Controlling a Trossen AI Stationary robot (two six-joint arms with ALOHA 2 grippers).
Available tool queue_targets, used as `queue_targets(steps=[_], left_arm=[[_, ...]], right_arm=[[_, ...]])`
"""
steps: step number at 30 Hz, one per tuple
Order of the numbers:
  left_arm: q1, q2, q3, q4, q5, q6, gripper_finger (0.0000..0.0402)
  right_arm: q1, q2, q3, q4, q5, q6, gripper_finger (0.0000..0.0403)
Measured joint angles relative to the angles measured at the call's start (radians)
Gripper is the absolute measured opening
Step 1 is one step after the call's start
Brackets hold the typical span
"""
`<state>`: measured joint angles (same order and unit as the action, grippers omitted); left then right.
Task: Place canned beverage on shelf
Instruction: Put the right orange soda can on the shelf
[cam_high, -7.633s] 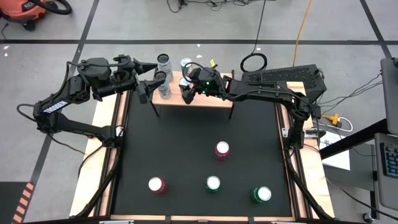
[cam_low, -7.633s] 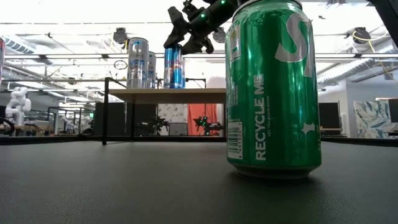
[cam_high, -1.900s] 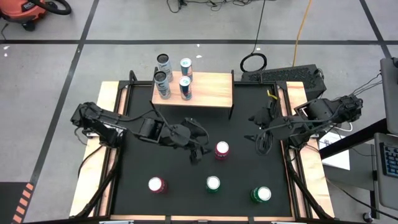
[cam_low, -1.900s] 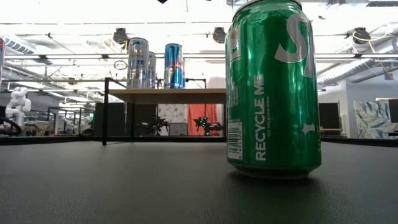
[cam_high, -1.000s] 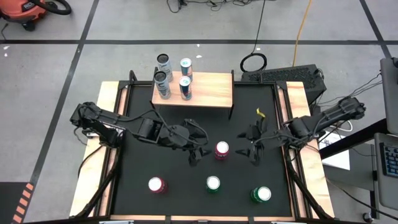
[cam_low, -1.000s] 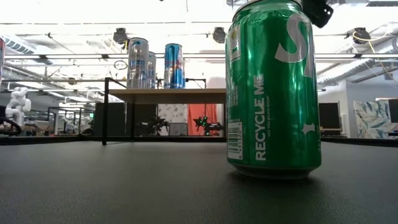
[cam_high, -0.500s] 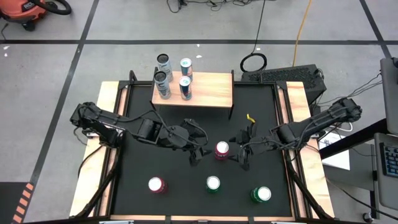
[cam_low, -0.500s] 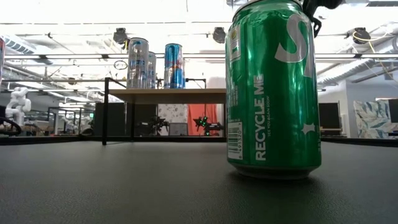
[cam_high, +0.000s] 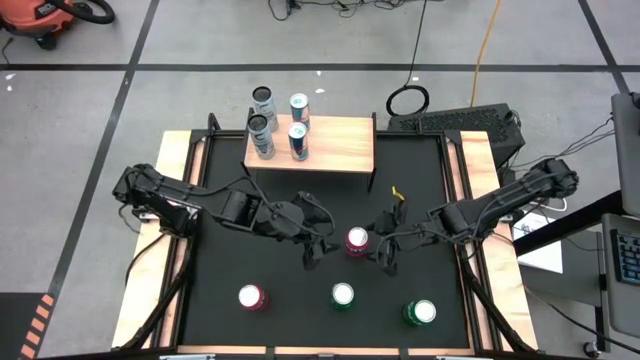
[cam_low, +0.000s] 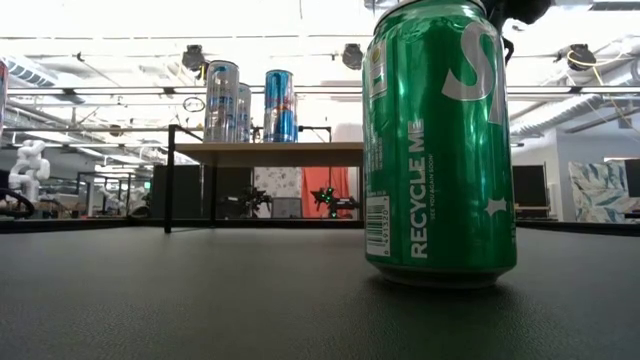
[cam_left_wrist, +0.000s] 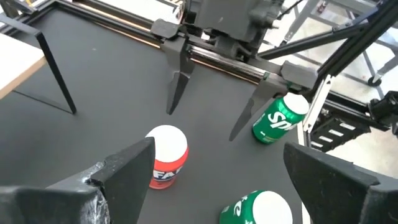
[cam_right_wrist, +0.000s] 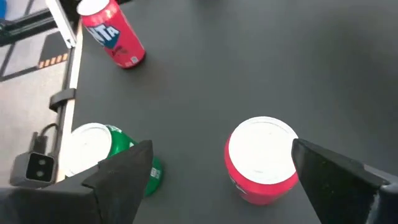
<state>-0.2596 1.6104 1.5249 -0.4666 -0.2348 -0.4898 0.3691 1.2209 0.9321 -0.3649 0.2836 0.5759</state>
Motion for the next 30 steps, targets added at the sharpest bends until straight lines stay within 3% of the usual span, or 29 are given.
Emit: queue_targets(steps=[30], left_arm=[[-0.005, 0.0, 0.0, -0.078, -0.022, -0.002, 0.0358]], right_arm=[[-0.054, 0.102, 0.0, 0.085, -0.002, -0.059, 0.0364]])
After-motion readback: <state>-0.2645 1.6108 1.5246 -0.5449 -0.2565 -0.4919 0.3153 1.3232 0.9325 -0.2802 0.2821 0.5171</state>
